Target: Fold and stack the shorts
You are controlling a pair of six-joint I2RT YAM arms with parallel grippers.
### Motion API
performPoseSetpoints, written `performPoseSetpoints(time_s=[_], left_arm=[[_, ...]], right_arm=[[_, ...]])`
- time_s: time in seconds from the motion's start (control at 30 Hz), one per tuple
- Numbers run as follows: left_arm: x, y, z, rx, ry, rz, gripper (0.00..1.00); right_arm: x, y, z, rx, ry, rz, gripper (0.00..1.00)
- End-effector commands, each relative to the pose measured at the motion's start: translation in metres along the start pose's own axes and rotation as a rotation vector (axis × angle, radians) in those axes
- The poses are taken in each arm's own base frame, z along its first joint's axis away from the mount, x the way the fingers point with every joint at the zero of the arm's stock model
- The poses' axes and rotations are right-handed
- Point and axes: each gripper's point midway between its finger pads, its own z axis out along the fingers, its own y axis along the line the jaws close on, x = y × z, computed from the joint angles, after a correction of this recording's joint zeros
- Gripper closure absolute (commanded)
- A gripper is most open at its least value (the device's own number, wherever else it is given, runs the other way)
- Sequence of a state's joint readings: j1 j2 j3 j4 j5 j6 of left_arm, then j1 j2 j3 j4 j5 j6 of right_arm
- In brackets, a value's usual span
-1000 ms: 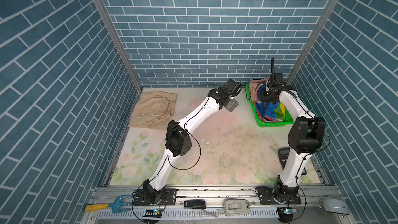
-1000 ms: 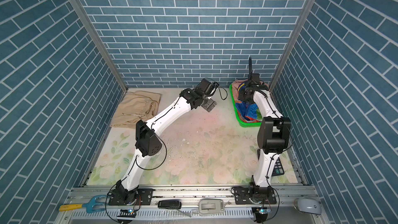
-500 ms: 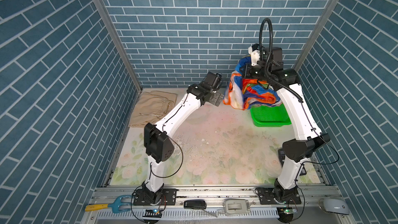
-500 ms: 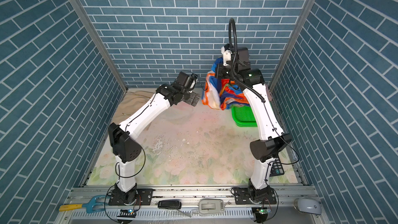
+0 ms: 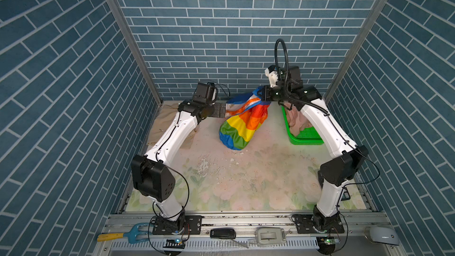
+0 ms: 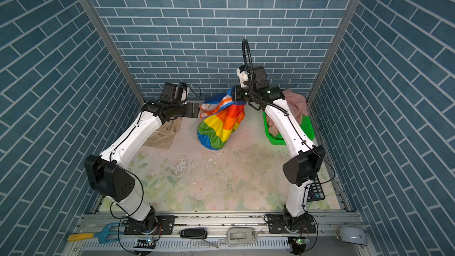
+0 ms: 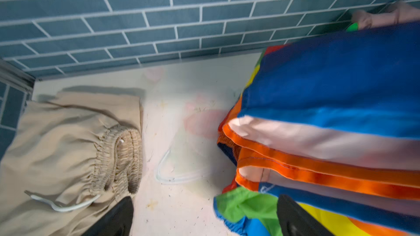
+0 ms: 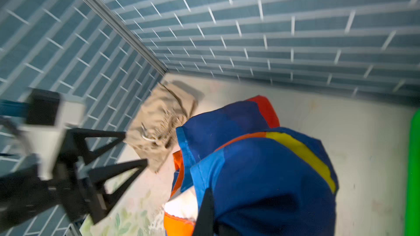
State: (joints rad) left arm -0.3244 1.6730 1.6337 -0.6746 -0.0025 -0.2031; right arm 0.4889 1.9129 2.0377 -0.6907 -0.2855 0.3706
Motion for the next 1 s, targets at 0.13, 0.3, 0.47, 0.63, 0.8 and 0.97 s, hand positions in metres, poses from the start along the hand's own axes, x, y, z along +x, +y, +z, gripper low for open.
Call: performPoseSetpoints(time_s=[0.13, 0.3, 0.47, 0.63, 0.8, 0.97], left_arm=[[0.041, -0.001, 0.009, 0.155, 0.086, -0.175, 0.00], [0.085, -0.025, 0.038, 0.317, 0.206, -0.329, 0.01], [0.117, -0.038, 0.070, 0.391, 0.294, -0.455, 0.00], [0.135, -0.047, 0.086, 0.387, 0.323, -0.444, 0.00], [0.149, -0.047, 0.102, 0.355, 0.349, -0.433, 0.00], [0.159, -0.058, 0.114, 0.338, 0.365, -0.391, 0.04]], right_arm=[[0.065, -0.078, 0.033, 0.202, 0.149, 0.141, 0.79], [0.084, -0.089, 0.014, 0.283, 0.154, 0.100, 0.59], [0.103, -0.086, 0.003, 0.338, 0.153, 0.059, 0.34], [0.127, -0.080, 0.005, 0.326, 0.170, 0.067, 0.19], [0.138, -0.079, 0.007, 0.294, 0.170, 0.098, 0.02], [0.144, -0.076, 0.010, 0.263, 0.162, 0.130, 0.01]])
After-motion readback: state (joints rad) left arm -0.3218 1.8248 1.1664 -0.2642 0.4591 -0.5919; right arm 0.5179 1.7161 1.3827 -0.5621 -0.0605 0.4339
